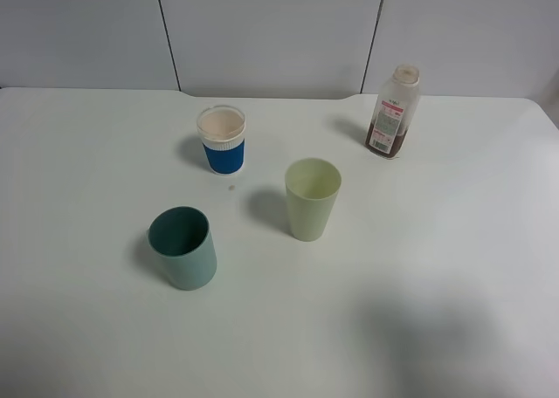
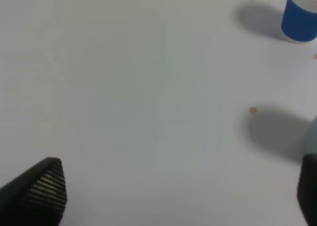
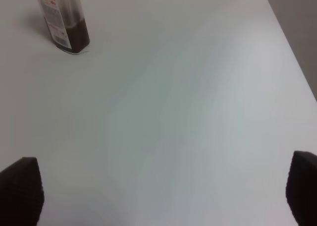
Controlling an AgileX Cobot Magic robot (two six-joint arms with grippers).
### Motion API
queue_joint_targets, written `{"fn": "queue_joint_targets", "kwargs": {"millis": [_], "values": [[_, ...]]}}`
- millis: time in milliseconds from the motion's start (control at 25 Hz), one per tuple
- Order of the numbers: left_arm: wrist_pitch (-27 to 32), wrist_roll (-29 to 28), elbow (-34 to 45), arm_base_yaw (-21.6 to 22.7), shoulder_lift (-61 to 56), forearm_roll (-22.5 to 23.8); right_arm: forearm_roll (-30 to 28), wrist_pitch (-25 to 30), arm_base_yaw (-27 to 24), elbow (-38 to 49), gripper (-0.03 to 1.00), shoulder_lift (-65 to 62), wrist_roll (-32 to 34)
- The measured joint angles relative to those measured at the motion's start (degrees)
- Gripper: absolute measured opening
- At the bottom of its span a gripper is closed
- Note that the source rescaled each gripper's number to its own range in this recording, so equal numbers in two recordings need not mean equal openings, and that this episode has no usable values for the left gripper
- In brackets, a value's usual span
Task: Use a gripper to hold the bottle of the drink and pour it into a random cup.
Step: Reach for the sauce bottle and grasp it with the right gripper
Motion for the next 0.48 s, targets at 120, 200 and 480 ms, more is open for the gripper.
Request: {"fn": "queue_joint_targets", "kwargs": {"millis": [120, 200, 480], "values": [[0.0, 0.0, 0.0, 0.0, 0.0, 0.0, 0.0, 0.0, 0.0, 0.0, 1.0, 0.0, 0.0], [0.0, 0.0, 0.0, 0.0, 0.0, 0.0, 0.0, 0.0, 0.0, 0.0, 1.0, 0.0, 0.0], [0.0, 0.0, 0.0, 0.0, 0.0, 0.0, 0.0, 0.0, 0.0, 0.0, 1.0, 0.0, 0.0]]}}
